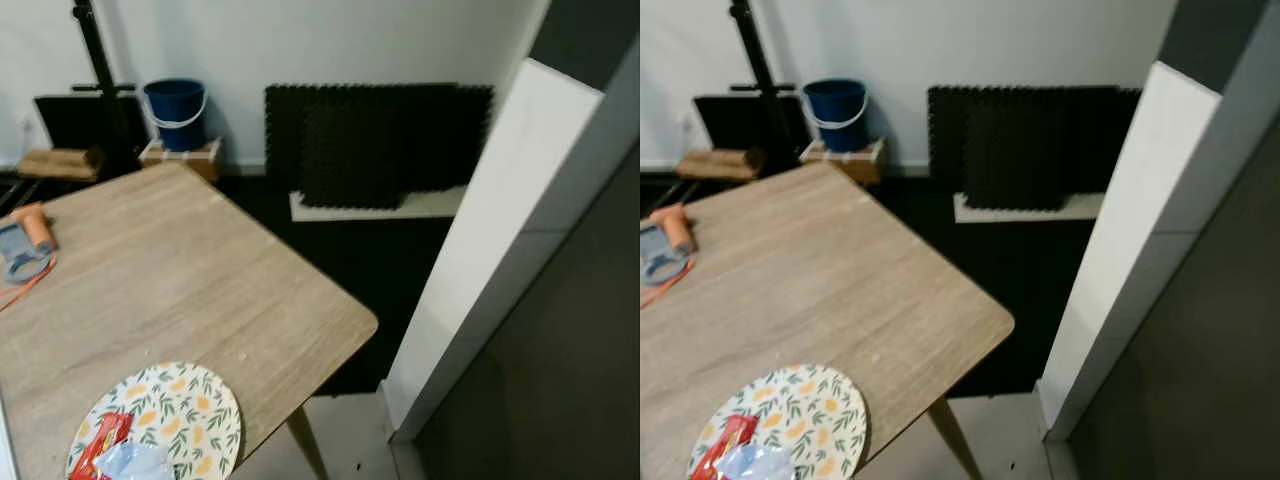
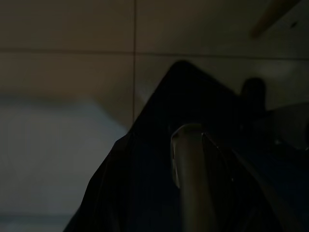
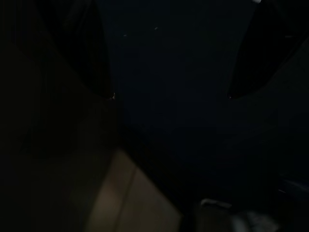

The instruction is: Restocking fridge

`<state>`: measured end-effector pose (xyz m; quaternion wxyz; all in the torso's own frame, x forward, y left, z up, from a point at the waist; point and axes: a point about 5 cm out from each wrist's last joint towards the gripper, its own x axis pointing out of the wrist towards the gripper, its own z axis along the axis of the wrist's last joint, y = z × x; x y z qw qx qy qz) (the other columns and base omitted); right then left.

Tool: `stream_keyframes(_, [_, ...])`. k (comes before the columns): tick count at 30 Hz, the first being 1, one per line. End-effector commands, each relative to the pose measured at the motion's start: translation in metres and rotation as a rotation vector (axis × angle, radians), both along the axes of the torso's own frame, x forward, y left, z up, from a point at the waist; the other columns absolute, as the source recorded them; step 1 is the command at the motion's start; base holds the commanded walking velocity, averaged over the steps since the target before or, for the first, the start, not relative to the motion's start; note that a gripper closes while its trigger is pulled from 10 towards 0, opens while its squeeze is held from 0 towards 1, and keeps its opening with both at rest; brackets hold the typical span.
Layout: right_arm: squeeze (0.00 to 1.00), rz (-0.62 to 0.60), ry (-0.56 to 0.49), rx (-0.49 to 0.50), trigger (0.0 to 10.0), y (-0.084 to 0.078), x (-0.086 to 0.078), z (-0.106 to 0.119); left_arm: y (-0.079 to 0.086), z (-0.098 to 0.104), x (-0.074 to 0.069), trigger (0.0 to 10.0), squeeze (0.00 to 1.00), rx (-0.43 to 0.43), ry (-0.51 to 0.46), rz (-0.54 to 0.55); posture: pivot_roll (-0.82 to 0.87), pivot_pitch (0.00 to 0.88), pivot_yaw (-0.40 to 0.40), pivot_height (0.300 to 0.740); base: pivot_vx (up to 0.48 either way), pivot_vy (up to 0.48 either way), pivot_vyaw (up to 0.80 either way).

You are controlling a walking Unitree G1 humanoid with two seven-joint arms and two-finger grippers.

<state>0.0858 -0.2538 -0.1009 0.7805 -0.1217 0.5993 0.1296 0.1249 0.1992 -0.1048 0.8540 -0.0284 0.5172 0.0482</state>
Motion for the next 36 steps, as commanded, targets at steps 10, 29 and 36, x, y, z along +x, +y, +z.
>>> stream_keyframes(10, [0.0, -0.014, 0.007, 0.043, 10.0, 0.0066, -0.0052, -0.0024, -0.0085, -0.0048, -0.012, 10.0, 0.0, -0.036, 0.053, -0.092, -0.05, 0.059, -0.022, 0.74, 0.0, -0.144, -0.52])
stream_keyframes(29, [0.0, -0.002, 0.037, 0.068, 10.0, 0.0091, -0.0093, -0.0036, -0.0083, -0.0052, -0.0137, 10.0, 0.0, -0.037, 0.055, -0.076, -0.05, 0.06, -0.022, 0.74, 0.0, -0.134, -0.36])
stream_keyframes(36, [0.0, 0.003, 0.042, 0.071, 10.0, 0.0091, -0.0096, -0.0035, -0.0081, -0.0051, -0.0135, 10.0, 0.0, -0.035, 0.055, -0.08, -0.05, 0.057, -0.023, 0.74, 0.0, 0.0, -0.77])
